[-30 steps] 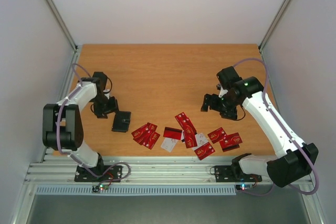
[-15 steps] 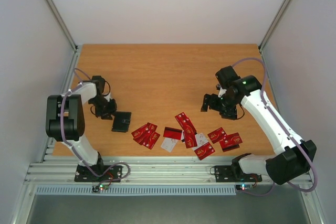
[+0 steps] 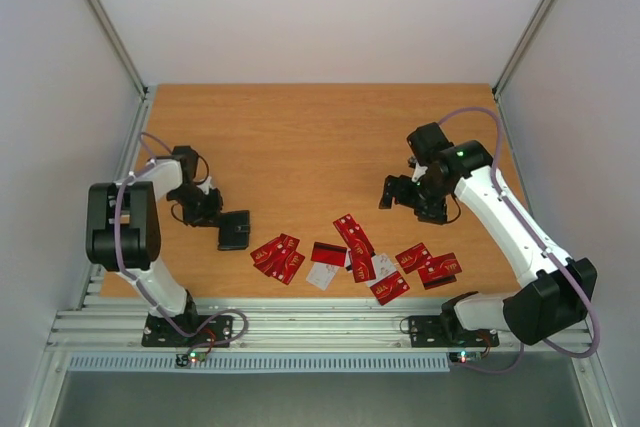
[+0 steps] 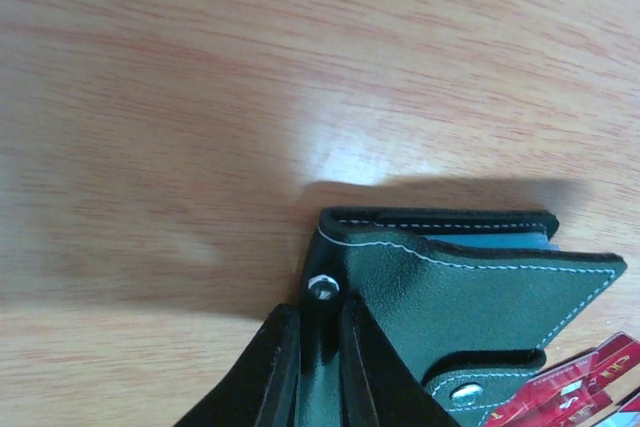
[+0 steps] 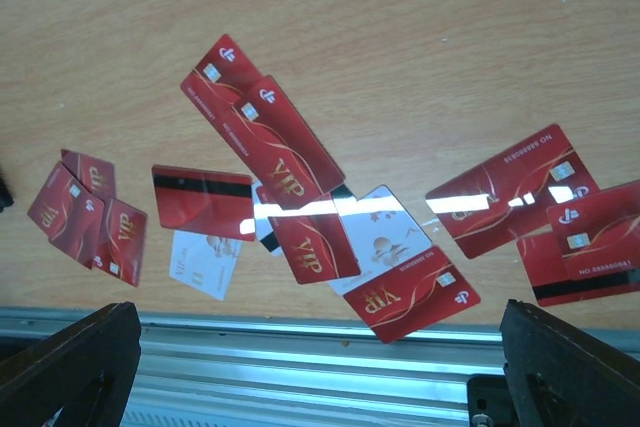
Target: Put the credit cards into the card holder
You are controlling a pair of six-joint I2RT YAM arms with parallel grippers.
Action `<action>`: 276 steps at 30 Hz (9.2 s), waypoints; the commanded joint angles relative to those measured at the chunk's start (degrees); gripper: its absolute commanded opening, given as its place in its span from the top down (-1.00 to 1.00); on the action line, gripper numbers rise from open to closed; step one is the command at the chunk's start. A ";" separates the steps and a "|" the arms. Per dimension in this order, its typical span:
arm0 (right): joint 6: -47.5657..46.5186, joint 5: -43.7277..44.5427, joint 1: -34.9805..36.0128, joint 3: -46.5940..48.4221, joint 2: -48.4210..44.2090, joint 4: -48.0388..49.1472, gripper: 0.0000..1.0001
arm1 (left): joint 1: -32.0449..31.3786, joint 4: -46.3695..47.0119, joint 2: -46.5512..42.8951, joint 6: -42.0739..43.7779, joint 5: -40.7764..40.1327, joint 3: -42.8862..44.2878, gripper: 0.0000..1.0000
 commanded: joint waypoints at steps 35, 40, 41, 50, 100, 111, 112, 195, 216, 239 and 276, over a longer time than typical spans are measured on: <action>12.02 -8.42 24.13 11.78 15.46 27.48 -0.65 | -18.79 6.87 -28.31 -19.03 14.59 8.62 0.99; 12.69 -9.24 24.38 12.26 16.65 28.33 -0.41 | -20.99 7.95 -28.32 -19.21 15.67 9.90 0.99; 12.69 -9.80 24.38 12.35 16.98 28.45 -0.38 | -21.26 8.05 -28.23 -19.09 15.69 10.13 0.99; 11.62 -10.27 24.34 14.59 18.70 27.18 -0.10 | -22.59 9.88 -27.70 -18.78 18.17 10.79 0.99; 8.01 -1.61 24.25 17.36 19.64 17.92 0.98 | -25.11 13.21 -28.62 -18.67 24.11 11.71 0.99; 5.11 -0.35 20.17 8.63 15.61 17.86 0.98 | -25.11 12.36 -28.66 -18.25 22.95 12.15 0.99; 5.00 -0.55 20.10 8.37 15.60 17.98 0.97 | -25.11 12.36 -28.60 -18.31 22.92 12.16 0.99; 33.94 -64.27 -5.55 14.72 2.11 67.59 -0.01 | -26.33 102.40 -18.75 -91.64 46.83 16.54 1.00; 33.79 -63.10 -2.34 14.96 2.59 68.45 0.98 | -26.97 96.60 -18.38 -87.84 45.71 13.72 0.84; 0.67 -21.66 4.55 27.85 28.64 5.54 0.98 | -18.08 2.00 -25.40 -9.43 11.70 9.38 -0.82; -4.79 -31.48 5.12 40.83 61.14 16.23 0.69 | -25.48 18.80 9.33 -8.38 6.62 14.02 0.43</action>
